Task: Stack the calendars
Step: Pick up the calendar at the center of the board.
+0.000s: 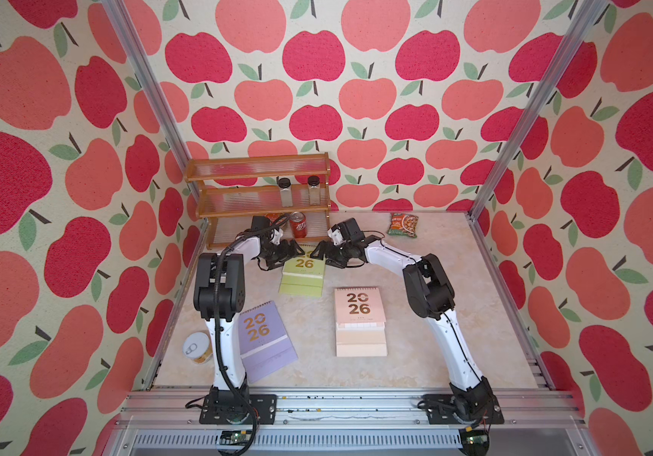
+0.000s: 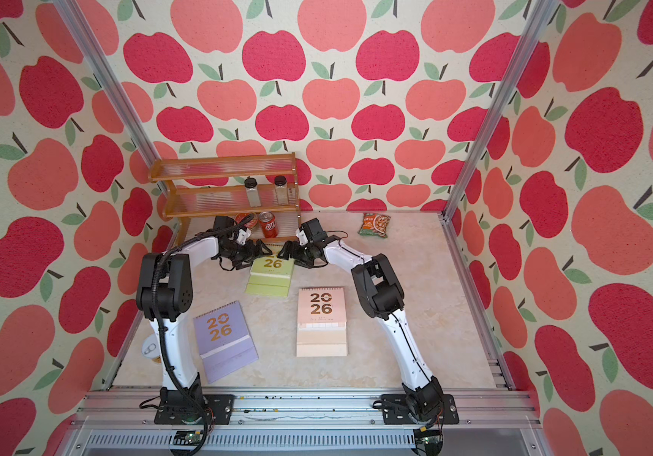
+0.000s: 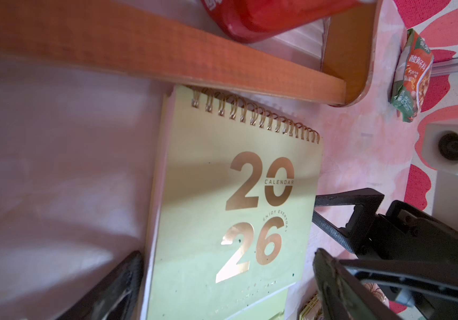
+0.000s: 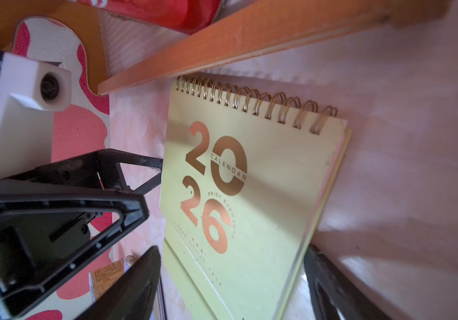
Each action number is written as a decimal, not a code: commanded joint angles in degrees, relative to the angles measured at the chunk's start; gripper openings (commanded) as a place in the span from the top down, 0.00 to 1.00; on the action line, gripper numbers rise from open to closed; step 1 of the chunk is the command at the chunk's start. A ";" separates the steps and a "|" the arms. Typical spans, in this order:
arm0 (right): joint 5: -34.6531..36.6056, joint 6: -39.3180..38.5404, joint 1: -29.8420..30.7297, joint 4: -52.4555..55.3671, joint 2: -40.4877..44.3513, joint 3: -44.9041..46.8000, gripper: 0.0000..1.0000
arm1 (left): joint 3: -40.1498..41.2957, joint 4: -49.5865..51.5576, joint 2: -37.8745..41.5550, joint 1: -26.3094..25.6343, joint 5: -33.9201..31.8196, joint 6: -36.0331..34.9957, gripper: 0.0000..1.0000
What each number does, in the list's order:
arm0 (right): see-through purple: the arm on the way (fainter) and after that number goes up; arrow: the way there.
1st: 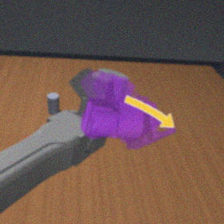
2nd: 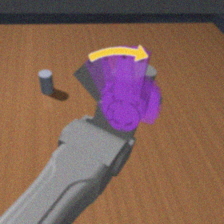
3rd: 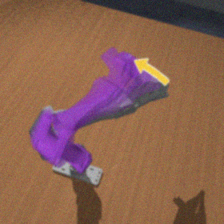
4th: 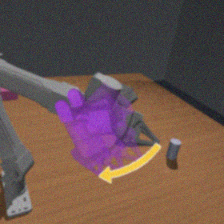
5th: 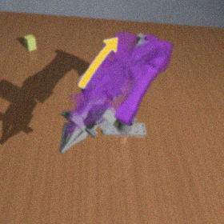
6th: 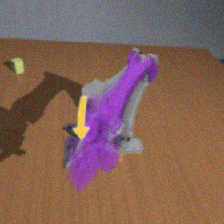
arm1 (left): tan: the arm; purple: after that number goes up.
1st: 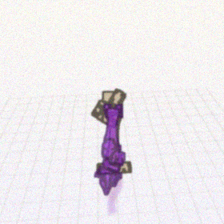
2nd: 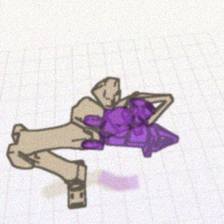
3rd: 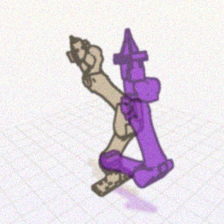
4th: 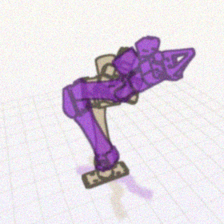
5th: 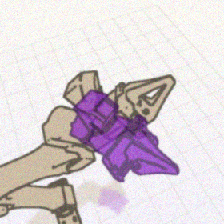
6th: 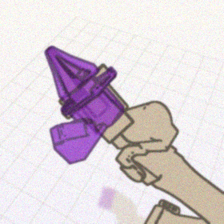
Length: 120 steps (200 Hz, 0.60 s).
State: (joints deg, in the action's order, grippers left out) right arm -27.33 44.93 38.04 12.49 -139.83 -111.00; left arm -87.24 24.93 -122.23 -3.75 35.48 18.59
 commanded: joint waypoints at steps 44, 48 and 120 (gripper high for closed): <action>-9.87 4.29 2.74 -14.39 7.49 5.27 0.25 | 2.55 1.54 -0.37 -0.64 6.78 1.27 0.07; -10.06 4.29 2.81 -14.71 7.72 5.52 0.26 | 2.53 1.52 -0.32 -0.65 6.83 1.22 0.07; -9.07 3.28 3.65 -12.17 8.28 6.36 0.31 | 2.60 1.08 0.31 -0.73 7.85 1.42 0.08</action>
State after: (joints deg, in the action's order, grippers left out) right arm -31.86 48.27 38.52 1.08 -132.05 -104.53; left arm -86.35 24.32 -121.95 -2.48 37.32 18.61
